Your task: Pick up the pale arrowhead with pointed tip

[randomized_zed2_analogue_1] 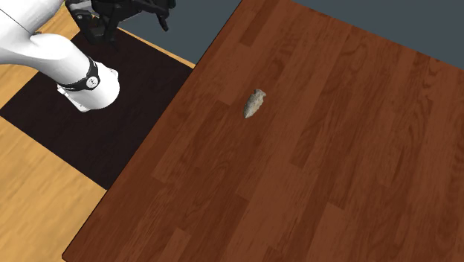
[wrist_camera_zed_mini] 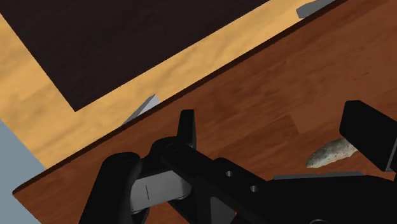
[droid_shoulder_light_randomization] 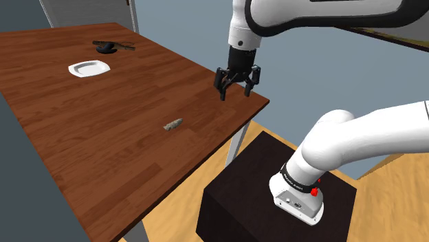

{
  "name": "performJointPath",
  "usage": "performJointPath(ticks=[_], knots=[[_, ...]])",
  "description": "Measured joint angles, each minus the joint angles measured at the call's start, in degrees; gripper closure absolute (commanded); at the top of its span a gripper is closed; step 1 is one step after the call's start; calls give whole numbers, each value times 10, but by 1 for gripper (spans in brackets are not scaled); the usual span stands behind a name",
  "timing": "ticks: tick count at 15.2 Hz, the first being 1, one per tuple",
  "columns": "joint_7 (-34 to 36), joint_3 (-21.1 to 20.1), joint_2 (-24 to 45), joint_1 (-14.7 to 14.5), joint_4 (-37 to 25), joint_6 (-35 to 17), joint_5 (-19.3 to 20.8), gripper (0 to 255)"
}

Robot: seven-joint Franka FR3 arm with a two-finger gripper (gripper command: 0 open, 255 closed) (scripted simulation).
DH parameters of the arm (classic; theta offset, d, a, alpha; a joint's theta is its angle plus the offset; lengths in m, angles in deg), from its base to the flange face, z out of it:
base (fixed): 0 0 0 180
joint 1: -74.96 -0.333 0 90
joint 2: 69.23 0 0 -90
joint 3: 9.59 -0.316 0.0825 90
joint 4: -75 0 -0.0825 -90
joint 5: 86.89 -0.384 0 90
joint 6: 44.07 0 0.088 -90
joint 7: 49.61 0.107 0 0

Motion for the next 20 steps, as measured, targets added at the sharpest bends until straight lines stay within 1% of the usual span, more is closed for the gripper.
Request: performJointPath(ticks=[2, 6, 10, 12, 15, 18, 20], knots=[[61, -31, 23, 10, 6, -36, -15, 0], [191, -99, 90, 35, -6, -105, -36, 0], [324, -162, 171, 69, -32, -171, -29, 0], [394, -191, 224, 92, -56, -203, -11, 0], [508, -229, 300, 121, -89, -244, 30, 0], [630, -253, 390, 143, -132, -278, 97, 0], [717, -257, 447, 143, -161, -293, 146, 0]])
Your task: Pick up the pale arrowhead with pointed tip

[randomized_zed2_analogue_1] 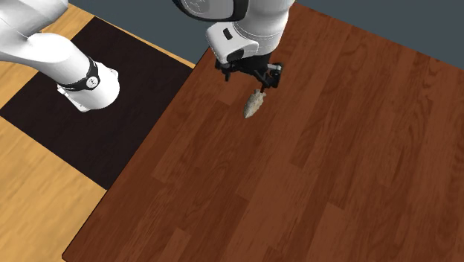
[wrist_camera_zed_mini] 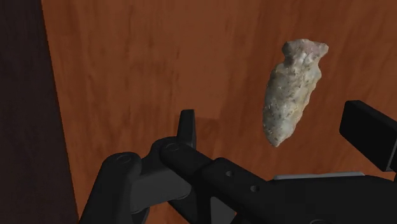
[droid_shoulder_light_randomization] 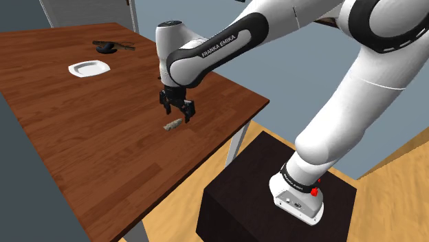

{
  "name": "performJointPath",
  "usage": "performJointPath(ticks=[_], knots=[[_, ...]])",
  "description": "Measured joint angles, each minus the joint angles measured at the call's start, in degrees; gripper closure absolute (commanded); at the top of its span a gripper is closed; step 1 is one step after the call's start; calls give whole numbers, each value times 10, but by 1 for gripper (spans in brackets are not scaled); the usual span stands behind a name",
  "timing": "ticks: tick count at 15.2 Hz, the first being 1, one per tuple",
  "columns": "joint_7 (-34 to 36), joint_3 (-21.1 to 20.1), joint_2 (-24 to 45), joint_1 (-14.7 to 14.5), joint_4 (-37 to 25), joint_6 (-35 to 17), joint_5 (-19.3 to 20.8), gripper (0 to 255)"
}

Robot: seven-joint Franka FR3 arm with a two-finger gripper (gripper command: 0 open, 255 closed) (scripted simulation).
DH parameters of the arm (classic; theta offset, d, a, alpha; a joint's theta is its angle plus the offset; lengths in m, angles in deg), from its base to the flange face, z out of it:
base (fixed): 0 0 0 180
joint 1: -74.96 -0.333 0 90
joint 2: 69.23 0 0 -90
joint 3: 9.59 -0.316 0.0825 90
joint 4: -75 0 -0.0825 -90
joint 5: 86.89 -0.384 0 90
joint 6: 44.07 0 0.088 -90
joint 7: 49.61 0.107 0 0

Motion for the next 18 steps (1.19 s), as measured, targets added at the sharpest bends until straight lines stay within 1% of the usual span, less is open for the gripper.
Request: performJointPath(ticks=[2, 3, 5, 11, 12, 18], knots=[[78, 11, 57, -6, -38, -4, 49, 0], [101, 17, 71, -9, -46, -7, 62, 0], [122, 24, 91, -14, -51, -16, 79, 0], [148, 37, 126, -24, -41, -53, 111, 0], [150, 37, 128, -24, -41, -55, 112, 255], [151, 38, 129, -25, -43, -57, 114, 255]])
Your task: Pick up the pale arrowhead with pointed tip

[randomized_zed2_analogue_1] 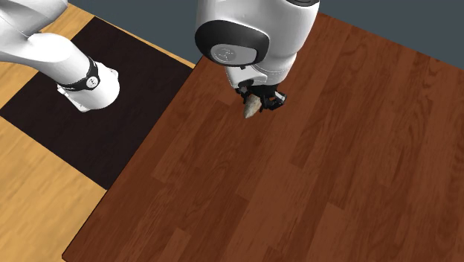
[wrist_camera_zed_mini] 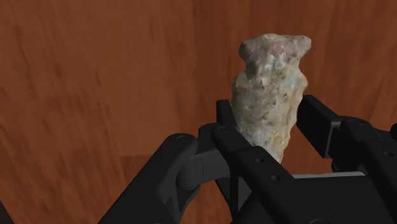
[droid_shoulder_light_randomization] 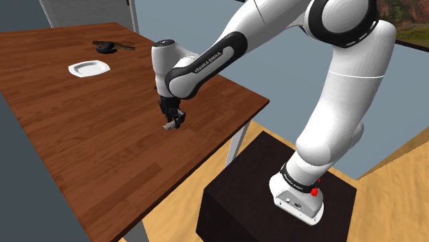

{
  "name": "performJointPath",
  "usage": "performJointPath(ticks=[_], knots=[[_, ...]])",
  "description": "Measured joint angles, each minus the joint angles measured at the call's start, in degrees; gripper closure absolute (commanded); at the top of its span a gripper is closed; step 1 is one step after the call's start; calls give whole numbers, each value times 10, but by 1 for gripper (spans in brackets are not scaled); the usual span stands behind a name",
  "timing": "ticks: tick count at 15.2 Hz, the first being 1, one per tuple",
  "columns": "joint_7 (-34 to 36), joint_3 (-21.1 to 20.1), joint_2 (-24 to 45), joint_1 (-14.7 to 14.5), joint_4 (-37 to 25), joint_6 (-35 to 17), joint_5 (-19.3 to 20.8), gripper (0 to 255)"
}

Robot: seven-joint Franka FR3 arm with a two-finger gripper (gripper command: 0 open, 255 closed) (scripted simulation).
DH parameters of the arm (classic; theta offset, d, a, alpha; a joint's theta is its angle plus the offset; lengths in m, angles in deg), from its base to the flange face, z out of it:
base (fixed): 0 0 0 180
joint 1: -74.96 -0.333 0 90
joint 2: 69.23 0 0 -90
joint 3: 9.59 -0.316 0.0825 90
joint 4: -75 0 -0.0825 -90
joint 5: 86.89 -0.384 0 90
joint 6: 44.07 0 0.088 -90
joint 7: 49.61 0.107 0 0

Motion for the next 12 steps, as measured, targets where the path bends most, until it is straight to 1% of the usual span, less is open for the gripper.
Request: performJointPath(ticks=[5, 12], knots=[[-2, -1, -3, 1, 0, 3, -3, 255], [-25, -14, -39, 11, -12, 44, -35, 255]])
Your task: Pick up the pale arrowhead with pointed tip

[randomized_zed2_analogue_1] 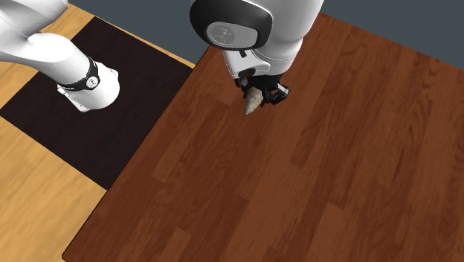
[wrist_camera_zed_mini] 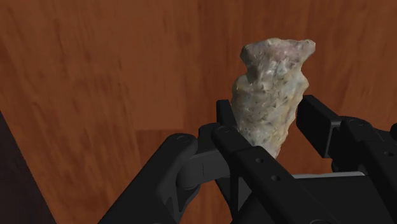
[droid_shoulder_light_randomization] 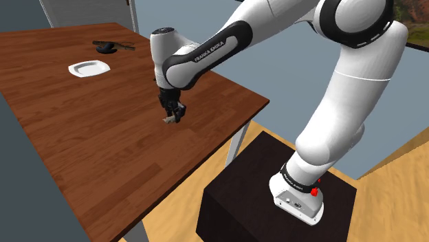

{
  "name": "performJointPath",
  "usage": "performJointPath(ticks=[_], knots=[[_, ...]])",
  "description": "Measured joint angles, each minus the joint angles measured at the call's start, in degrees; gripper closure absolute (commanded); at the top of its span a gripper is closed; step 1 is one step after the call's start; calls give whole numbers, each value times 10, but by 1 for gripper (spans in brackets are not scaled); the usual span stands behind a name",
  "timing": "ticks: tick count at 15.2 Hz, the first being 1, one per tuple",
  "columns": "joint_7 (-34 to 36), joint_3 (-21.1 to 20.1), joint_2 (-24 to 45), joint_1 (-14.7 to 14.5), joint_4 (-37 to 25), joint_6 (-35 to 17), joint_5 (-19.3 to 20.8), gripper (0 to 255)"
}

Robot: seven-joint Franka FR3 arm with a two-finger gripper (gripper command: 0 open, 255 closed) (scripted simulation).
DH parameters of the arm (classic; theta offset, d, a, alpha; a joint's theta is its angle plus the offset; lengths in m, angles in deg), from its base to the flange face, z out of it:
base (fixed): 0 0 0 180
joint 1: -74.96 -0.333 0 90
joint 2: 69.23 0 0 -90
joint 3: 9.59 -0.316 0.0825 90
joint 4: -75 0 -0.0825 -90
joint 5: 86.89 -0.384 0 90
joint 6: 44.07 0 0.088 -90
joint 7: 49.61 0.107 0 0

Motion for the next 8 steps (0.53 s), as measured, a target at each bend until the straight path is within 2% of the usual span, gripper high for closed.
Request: performJointPath(ticks=[8], knots=[[-23, -9, -37, 8, -21, 49, -32, 255]])
